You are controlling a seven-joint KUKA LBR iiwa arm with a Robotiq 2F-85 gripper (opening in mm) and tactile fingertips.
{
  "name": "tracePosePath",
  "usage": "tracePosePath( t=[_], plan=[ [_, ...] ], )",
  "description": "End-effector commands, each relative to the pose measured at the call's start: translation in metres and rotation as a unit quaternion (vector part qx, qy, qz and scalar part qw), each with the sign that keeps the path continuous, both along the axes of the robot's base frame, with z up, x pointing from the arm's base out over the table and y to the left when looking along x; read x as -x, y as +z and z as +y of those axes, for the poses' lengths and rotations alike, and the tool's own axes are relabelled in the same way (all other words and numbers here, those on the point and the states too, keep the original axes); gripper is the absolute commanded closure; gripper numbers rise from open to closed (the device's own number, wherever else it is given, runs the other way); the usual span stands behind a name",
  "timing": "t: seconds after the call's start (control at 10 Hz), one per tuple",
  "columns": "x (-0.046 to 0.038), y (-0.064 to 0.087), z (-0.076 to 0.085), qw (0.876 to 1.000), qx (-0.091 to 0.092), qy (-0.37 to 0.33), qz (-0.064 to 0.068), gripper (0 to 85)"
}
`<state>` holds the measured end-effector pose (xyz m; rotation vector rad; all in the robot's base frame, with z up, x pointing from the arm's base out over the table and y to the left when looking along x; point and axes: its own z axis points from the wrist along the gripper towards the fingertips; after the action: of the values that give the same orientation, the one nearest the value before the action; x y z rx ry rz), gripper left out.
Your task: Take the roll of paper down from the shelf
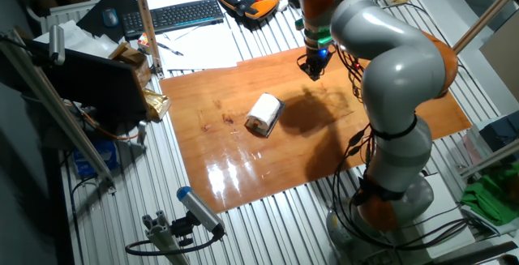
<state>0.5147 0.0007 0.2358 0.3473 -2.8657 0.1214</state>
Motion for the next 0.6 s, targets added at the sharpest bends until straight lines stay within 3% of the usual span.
tracePosePath(
  t=[0.0, 0.3, 0.5],
  plan=[
    [0.0000, 0.0000, 0.0000, 1.000, 0.000, 0.000, 0.000, 84.0],
    [0.0004, 0.0001, -0.0011, 1.000, -0.007, 0.001, -0.002, 84.0],
    [0.0009, 0.0011, -0.0051, 0.999, -0.044, 0.006, -0.004, 83.7]
  ],
)
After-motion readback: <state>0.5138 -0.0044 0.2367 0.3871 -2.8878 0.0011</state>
